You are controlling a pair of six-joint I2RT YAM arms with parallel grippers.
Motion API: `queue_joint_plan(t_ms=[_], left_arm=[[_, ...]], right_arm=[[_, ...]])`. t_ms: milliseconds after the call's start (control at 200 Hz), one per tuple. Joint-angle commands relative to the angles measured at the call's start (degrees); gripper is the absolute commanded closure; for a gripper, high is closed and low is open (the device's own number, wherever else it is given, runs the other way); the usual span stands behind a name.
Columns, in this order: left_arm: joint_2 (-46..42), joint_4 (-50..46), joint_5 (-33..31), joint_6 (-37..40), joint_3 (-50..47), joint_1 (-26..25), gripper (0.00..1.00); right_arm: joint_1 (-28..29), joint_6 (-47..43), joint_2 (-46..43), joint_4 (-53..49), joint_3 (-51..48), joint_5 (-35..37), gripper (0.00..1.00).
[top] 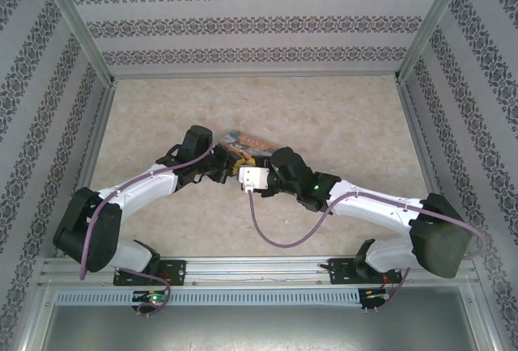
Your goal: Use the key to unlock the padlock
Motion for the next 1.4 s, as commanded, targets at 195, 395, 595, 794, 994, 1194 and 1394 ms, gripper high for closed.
queue_joint_plan(t_ms=[195,395,595,794,994,1194,1394], left_arm=[[-1.97,-1.14,-1.29,-1.28,0.34,-1.04,1.0],[-1.85,-0.94,-1.17,-1.21,0.36,-1.05,1.0],[-1.85,-0.76,-1.05,-1.19,0.18,-1.05,1.0],[-1.68,-0.4,-1.04,-1.36,0.07,-1.06,1.0],[-1.41,-0.22,-0.94,-1.36,0.08,-1.1,1.0],[-1.12,0.29,-0.68,-1.54,0.18,-1.05,1.0],[-0.88,0.59,-0.41,-1.63,0.05,-1.08,1.0]], right_arm=[[0.75,0.17,2.47,-0.08,2.84,1.55,0.6],[0.75,0.18,3.99,-0.14,3.71,2.19,0.66],[0.72,0.5,5.43,-0.16,4.64,2.56,0.71],[0.83,0.85,6.55,-0.17,4.99,3.1,0.75],[0.83,0.97,7.33,-0.09,5.39,3.51,0.78],[0.83,1.62,8.07,-0.07,5.64,3.91,0.84],[1.01,2.85,8.46,0.1,5.74,4.15,0.91]])
